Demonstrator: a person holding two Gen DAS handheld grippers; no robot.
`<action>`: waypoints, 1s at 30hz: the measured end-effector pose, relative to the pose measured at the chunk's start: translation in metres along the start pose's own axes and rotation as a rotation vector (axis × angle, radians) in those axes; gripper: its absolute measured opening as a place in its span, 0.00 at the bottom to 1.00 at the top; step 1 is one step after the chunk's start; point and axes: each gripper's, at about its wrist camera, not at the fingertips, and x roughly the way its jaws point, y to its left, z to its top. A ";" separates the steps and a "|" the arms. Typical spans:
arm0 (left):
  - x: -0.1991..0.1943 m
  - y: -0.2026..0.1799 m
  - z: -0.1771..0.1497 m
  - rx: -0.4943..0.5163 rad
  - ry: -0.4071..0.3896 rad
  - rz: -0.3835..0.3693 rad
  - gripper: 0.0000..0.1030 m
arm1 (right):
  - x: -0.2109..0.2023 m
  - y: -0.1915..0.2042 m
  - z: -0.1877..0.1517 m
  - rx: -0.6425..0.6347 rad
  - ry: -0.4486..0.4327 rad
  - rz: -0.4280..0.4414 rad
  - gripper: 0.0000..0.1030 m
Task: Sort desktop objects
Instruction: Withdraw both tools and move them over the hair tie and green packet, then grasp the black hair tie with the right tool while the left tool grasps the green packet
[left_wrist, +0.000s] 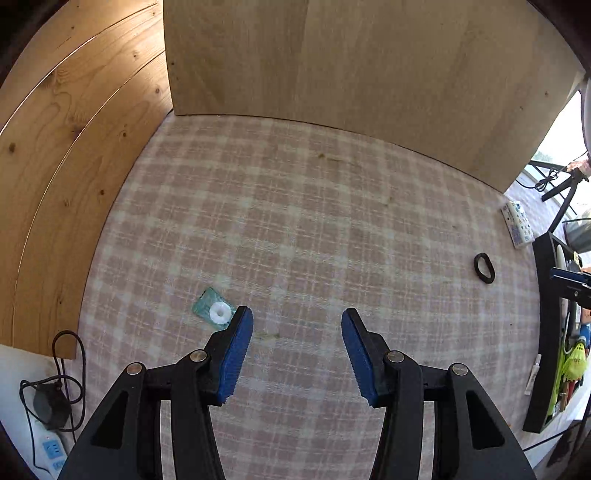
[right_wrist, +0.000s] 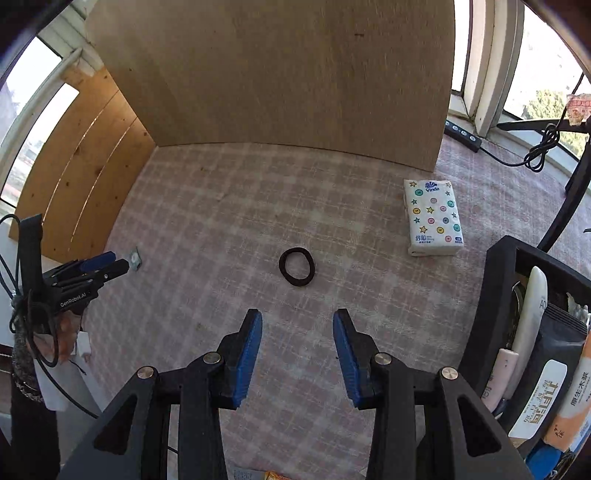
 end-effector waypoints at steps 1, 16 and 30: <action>0.005 0.008 0.003 -0.018 0.010 0.006 0.52 | 0.009 0.002 0.007 -0.001 0.013 -0.001 0.35; 0.061 0.047 0.007 -0.113 0.113 0.089 0.49 | 0.092 0.009 0.044 -0.039 0.139 -0.048 0.32; 0.054 0.042 -0.013 -0.071 0.084 0.124 0.25 | 0.109 0.013 0.042 -0.069 0.155 -0.117 0.31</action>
